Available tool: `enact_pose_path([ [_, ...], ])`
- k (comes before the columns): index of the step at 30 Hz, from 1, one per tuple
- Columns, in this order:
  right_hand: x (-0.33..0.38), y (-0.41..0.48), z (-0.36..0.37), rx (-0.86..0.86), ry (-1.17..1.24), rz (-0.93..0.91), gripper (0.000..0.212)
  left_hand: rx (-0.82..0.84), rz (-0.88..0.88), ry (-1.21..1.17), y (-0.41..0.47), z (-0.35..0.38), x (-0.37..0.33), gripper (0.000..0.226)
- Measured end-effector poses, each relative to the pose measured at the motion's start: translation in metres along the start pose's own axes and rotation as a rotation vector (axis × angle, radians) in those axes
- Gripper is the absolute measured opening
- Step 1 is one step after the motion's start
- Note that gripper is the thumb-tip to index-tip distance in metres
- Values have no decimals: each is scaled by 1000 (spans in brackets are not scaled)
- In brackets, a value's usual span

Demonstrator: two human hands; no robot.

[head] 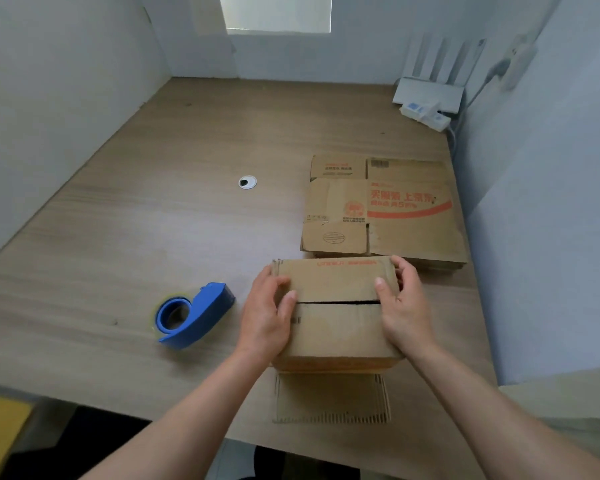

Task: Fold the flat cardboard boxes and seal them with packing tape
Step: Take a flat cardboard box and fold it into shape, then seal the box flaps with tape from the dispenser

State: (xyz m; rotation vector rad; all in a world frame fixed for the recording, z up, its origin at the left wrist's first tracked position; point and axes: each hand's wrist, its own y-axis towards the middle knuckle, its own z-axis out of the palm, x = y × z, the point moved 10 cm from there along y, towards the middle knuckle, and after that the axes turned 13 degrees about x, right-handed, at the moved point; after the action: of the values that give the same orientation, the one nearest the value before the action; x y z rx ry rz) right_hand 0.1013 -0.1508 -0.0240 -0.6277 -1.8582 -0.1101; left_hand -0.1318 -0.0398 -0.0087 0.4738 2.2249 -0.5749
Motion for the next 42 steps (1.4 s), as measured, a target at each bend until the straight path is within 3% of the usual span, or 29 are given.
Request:
enact_pose_path([
  [2,6,3,8,35,14,-19,41,-2,2,-22,10,-6,4,26],
  [7,10,10,15,9,23,8,36,65,46,-92,32,-14,9,62],
  [13,12,8,18,44,-53,151,30,99,65,-164,36,-14,14,56],
  [17,21,8,23,107,-416,330,43,129,116,-109,38,-5,10,58],
  [19,23,1,31,58,-458,370,63,161,120,-103,37,0,9,60],
  [22,28,-4,43,3,-574,334,74,194,139,-41,36,3,7,61],
  [27,41,-1,40,-35,-634,214,61,187,155,-34,36,-1,6,58],
  [30,47,-4,49,-34,-833,135,56,177,148,-75,36,-3,6,56],
  [34,71,-9,93,169,-980,-138,71,153,147,-60,36,-5,5,55],
  [38,60,-10,114,524,-1067,-103,108,132,140,-17,37,-5,6,54],
  [42,56,-6,108,598,-1165,-141,126,128,136,-19,37,-4,6,54],
])
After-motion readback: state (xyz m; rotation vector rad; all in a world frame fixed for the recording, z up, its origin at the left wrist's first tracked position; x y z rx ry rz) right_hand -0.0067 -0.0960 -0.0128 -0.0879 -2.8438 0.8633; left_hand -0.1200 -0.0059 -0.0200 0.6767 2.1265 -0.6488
